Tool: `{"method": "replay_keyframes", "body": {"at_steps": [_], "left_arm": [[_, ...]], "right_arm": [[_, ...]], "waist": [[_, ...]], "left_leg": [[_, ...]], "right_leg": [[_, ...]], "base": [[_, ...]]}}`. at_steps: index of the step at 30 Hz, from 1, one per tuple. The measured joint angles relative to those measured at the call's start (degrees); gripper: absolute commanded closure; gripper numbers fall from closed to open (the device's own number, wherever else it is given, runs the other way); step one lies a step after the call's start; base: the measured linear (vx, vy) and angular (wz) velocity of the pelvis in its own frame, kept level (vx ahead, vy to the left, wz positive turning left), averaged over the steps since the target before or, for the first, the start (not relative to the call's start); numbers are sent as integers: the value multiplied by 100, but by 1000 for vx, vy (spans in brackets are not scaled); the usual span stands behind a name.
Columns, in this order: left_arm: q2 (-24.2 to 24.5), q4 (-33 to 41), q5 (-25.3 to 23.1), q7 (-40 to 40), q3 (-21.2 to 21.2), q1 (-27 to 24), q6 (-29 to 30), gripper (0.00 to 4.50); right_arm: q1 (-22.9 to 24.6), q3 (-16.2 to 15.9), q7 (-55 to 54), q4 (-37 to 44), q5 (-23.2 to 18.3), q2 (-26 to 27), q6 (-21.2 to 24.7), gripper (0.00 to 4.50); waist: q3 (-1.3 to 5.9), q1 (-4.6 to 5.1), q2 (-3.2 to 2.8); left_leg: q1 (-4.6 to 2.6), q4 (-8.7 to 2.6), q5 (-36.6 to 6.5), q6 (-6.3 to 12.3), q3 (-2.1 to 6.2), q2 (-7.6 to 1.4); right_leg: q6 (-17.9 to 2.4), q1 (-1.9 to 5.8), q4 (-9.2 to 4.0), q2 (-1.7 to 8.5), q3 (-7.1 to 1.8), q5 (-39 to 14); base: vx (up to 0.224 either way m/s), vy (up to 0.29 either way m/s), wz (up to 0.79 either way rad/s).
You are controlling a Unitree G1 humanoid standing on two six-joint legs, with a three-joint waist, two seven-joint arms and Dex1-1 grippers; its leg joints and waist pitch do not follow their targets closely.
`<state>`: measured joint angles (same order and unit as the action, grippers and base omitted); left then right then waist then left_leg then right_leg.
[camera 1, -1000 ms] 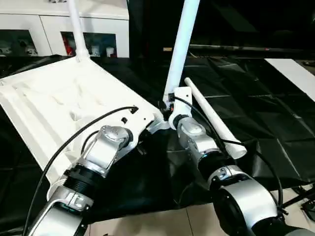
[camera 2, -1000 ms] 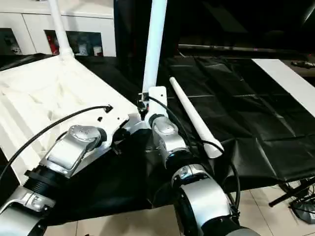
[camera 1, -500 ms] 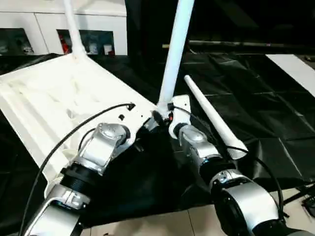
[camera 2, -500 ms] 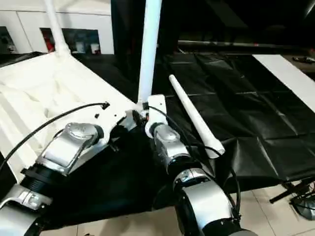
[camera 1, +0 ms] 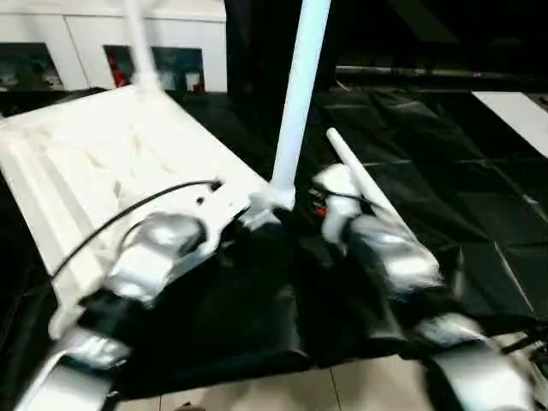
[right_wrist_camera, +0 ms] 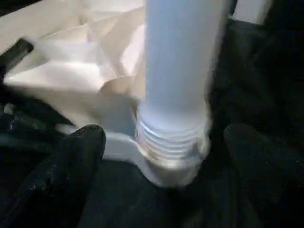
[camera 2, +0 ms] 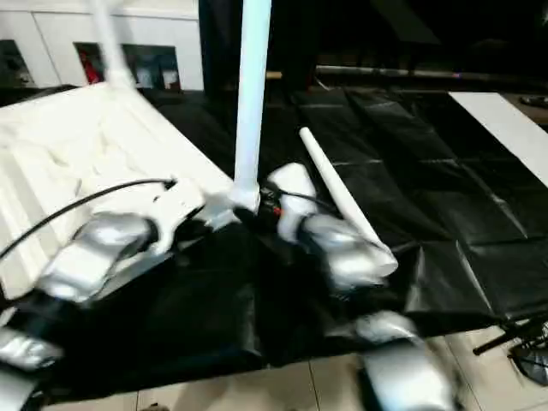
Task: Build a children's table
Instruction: Insert table leg to table base, then rotate leg to tighten
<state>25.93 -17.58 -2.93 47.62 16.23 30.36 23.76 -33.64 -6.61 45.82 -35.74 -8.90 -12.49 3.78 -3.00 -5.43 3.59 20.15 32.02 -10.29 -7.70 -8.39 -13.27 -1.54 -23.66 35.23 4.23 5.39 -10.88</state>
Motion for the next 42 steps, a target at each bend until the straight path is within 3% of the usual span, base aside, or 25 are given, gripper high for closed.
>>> {"method": "replay_keyframes", "body": {"at_steps": [4, 8, 12, 16, 22, 23, 24, 27, 29, 30, 32, 35, 38, 41, 42], "left_arm": [[333, 24, 178, 610, -8, -183, -445, 450], [437, 99, 213, 959, 48, -275, -679, 450], [370, 96, 145, 934, 107, -294, -898, 450], [280, 75, 44, 711, 106, -295, -905, 450], [238, 27, 38, 677, 97, -289, -916, 450], [228, 18, 36, 669, 96, -285, -916, 450], [198, 10, 18, 664, 96, -260, -917, 450], [109, -1, -37, 651, 103, -237, -922, 450], [53, -1, -37, 657, 134, -239, -934, 450], [45, 2, -37, 670, 188, -239, -967, 450], [42, 6, -37, 686, 237, -239, -1003, 450], [47, 8, -37, 691, 239, -240, -1006, 450], [48, 12, -39, 691, 238, -240, -1006, 450], [61, 19, -38, 687, 184, -240, -1007, 450], [83, 6, -22, 676, 136, -251, -1007, 450]], "right_arm": [[317, -97, 667, 462, -20, -429, 217, 6], [514, -249, 833, 880, 7, -528, 233, 6], [734, -243, 576, 1333, -18, -523, 408, 6], [797, -39, 61, 1335, -20, -282, 540, 6], [893, -56, -184, 1428, 60, -227, 559, 6], [901, -63, -201, 1467, 63, -227, 568, 6], [913, -61, -235, 1512, 66, -240, 575, 6], [937, -65, -304, 1528, 83, -234, 617, 6], [944, -66, -331, 1528, 120, -235, 635, 6], [943, -67, -338, 1534, 129, -235, 650, 6], [942, -70, -336, 1536, 132, -235, 672, 6], [945, -86, -311, 1539, 134, -237, 678, 6], [947, -133, -285, 1554, 137, -249, 680, 6], [942, -187, -277, 1598, 170, -235, 680, 6], [942, -210, -271, 1643, 173, -229, 679, 6]], "waist": [[-9, -10, -17], [-10, -91, -18], [-11, -124, -20], [-11, -115, -23], [-8, -122, -40], [-7, -124, -39], [1, -85, -69], [-22, 22, -150], [-36, 52, -171], [-49, 66, -196], [-61, 101, -227], [-66, 205, -254], [-58, 284, -280], [-49, 388, -283], [-50, 456, -260]], "left_leg": [[-11, 0, -15, -26, -15, -17], [-11, 19, -14, -26, -44, -34], [-13, 33, -5, -13, -67, -38], [-17, 35, -5, -14, -73, -38], [-16, 39, -5, -15, -74, -38], [1, 40, -3, -11, -54, -32], [77, 55, 27, 36, 89, 15], [169, 54, 47, 73, 274, 48], [194, 51, 41, 76, 316, 39], [193, 52, 35, 86, 344, 27], [195, 55, 22, 109, 369, 18], [200, 68, 22, 150, 376, 35], [196, 85, 37, 313, 401, 100], [158, 96, -61, 486, 632, 295], [127, 98, -97, 548, 790, 413]], "right_leg": [[1, 14, 11, -2, 4, 0], [2, 17, 19, 3, 3, 2], [2, 20, 25, 13, -6, 2], [4, 21, 43, 14, -12, 1], [6, 21, 47, 15, -12, 0], [6, 27, 50, 20, 8, 0], [23, 46, 36, 70, 134, -11], [76, 182, -57, 168, 426, -51], [101, 284, -104, 217, 571, -82], [121, 381, -159, 244, 674, -101], [157, 514, -235, 272, 787, -127], [246, 696, -318, 278, 804, -205], [275, 879, -385, 274, 787, -325], [234, 979, -350, 239, 705, -532], [127, 923, -156, 225, 562, -693]], "base": [[0, 0, 0], [0, 0, 0], [0, 0, 0], [0, 0, 0], [0, 0, 0], [0, 0, 0], [0, 0, 0], [-4, -4, 48], [20, 0, 47], [31, 1, 47], [60, 22, 44], [91, 34, 45], [144, 41, 51], [198, 14, 52], [196, -23, 49]]}}
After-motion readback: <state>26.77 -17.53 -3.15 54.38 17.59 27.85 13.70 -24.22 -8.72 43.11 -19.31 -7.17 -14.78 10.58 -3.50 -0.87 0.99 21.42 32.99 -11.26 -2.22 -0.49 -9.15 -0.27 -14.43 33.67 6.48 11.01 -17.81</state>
